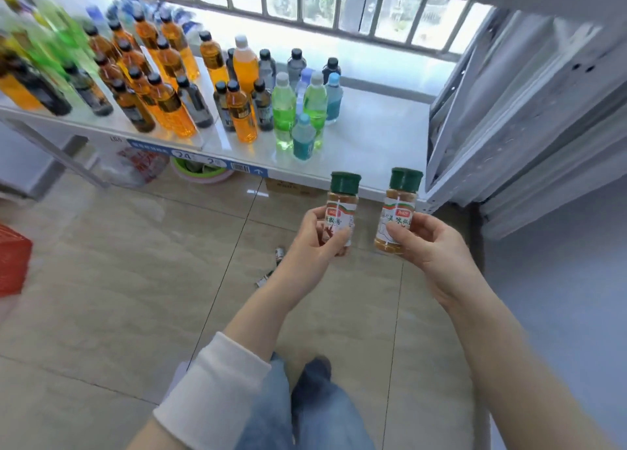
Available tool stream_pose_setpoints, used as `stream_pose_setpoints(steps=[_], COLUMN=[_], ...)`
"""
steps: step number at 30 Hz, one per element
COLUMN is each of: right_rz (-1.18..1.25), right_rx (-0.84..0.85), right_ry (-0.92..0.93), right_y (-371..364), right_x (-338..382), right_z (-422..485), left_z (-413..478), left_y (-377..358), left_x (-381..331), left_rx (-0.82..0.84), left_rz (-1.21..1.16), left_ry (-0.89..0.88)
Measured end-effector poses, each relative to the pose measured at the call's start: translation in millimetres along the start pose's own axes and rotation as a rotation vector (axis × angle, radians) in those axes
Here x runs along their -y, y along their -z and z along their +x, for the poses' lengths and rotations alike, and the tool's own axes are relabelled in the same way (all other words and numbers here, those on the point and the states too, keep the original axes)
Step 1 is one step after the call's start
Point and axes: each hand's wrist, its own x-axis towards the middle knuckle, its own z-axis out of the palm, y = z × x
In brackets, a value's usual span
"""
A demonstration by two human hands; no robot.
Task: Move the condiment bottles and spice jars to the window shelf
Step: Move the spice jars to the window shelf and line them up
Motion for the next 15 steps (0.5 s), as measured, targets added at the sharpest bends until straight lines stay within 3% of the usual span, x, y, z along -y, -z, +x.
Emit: stream_pose_setpoints(steps=[15], right_rz=[-0.086], right_rx=[-0.189], right_ry=[0.294], right_y=[62.7], right_x=[158.2], right_z=[9.7], left_z=[51.5], left_y=[-69.1], left_x=[-166.8], left_rx=[0.072], left_rz=[0.079], left_ry=[-0.372])
